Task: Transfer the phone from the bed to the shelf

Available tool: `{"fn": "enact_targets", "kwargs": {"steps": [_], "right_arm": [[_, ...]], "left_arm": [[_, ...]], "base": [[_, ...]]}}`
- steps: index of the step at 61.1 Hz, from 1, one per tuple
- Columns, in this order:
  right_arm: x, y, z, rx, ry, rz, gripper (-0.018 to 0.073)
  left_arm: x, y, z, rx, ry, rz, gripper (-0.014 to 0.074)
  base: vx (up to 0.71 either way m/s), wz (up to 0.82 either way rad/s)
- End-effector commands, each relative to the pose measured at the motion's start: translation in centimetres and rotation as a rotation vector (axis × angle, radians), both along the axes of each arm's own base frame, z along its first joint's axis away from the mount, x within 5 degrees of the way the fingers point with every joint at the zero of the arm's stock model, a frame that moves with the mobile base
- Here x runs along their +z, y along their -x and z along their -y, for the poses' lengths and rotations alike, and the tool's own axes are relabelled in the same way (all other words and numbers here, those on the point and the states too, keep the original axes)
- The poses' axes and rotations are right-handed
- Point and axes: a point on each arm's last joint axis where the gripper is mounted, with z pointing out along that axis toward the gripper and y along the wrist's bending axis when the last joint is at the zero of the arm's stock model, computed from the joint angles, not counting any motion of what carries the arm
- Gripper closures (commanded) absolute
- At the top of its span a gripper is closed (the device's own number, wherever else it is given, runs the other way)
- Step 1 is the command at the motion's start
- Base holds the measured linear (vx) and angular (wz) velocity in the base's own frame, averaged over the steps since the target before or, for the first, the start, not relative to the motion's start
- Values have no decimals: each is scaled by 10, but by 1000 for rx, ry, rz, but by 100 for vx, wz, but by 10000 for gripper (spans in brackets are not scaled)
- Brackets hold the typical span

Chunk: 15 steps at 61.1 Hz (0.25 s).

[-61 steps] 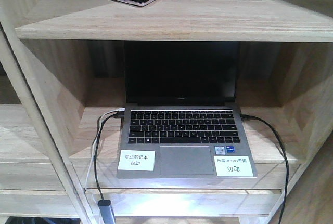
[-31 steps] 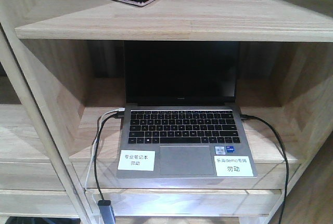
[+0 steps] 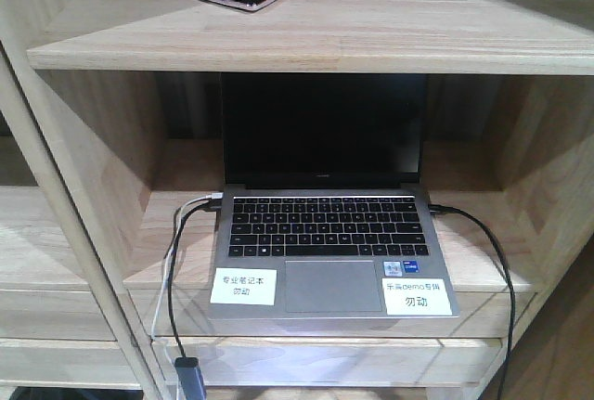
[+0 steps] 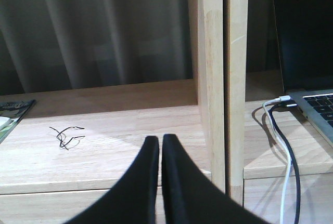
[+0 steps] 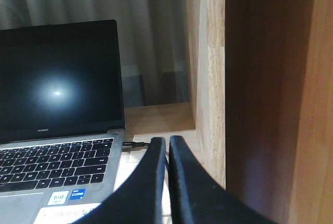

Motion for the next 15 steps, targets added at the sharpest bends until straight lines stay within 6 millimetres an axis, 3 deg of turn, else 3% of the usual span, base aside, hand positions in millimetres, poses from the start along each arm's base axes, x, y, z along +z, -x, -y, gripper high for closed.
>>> {"fn": "enact_targets", "kwargs": {"steps": [1, 15], "right_arm": [[7, 1, 1, -10, 25, 91, 564], [7, 1, 1, -10, 25, 91, 564]], "left_arm": [[15, 1, 0, 5, 11, 102, 595], [15, 1, 0, 5, 11, 102, 595]], "base": [[0, 0], [0, 0]]}}
